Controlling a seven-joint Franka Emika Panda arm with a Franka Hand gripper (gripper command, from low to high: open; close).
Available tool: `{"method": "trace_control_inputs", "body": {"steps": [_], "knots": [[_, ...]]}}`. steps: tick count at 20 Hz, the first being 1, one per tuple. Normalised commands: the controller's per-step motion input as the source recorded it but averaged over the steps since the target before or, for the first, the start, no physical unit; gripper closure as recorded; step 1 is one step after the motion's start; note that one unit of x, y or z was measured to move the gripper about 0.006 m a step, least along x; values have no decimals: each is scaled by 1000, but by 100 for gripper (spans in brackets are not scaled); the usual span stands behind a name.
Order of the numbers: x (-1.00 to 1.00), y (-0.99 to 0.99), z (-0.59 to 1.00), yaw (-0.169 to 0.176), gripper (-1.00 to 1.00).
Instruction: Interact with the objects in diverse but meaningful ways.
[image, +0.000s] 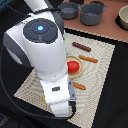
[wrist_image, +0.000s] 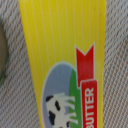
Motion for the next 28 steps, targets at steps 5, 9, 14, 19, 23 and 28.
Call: {"method": "trace_control_inputs", "body": {"steps": [5, 9, 14, 19, 23, 28], "knots": [[113, -147, -29, 0, 100], [36, -171, 60, -6, 100], [-65, -122, 655, -110, 100], [-436, 19, 962, -165, 100], [-436, 119, 967, -125, 100], [-558, 327, 874, -49, 100]]}}
